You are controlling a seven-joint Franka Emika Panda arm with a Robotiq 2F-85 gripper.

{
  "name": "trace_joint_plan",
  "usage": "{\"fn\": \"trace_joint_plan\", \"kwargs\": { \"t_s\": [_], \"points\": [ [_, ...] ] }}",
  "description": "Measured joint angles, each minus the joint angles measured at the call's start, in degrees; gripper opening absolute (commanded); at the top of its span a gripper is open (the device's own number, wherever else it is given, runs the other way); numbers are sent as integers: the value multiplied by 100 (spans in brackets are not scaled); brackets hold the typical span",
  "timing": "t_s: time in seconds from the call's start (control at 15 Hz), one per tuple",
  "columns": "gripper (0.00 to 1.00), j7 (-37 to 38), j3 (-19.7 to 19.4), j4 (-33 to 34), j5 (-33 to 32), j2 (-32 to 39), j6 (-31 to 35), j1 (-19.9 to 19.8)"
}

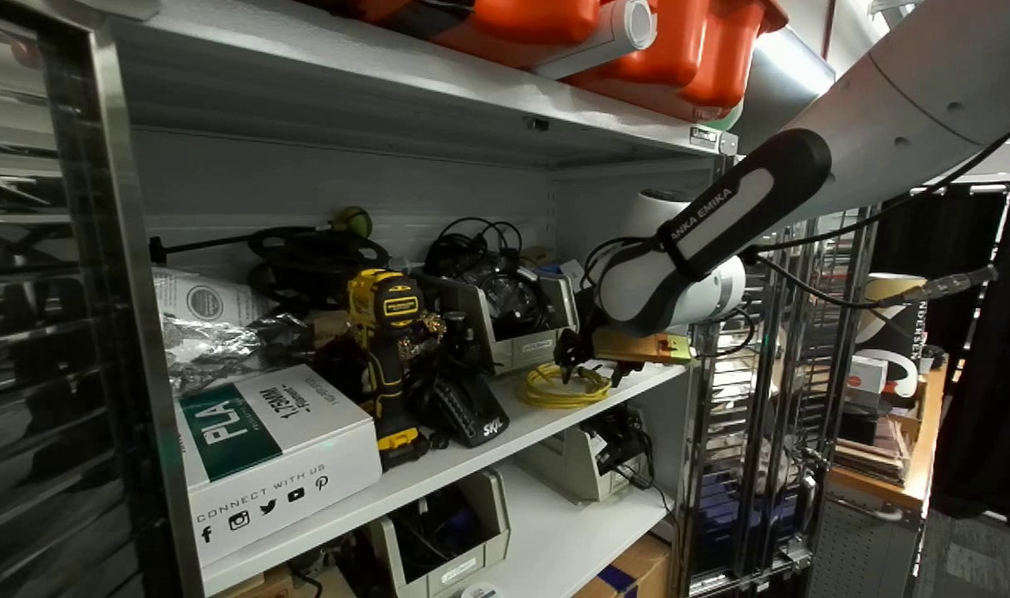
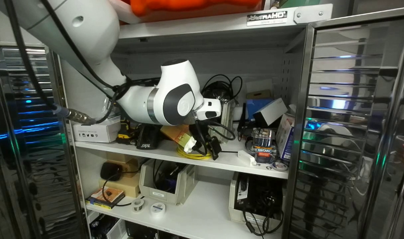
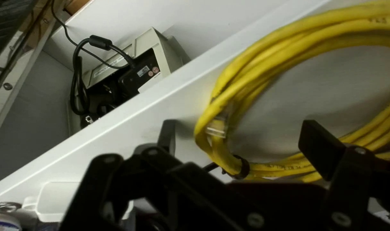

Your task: Pick the yellow cable and put it in the box

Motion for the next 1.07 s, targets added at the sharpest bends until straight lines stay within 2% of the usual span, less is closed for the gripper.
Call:
{"fn": "trace_joint_plan", "kwargs": {
  "t_s": [0.13, 0.4, 0.6, 0.73, 1.07],
  "points": [
    [49, 1, -66, 104, -86, 12, -183, 82],
    [21, 34, -169, 291, -316, 8, -683, 152],
    [15, 204, -218, 405, -584, -25, -1170, 189],
    [18, 354, -232, 409, -784, -80, -1409, 220],
    [19, 486, -237, -48, -1217, -416, -1388, 232]
  ]
}}
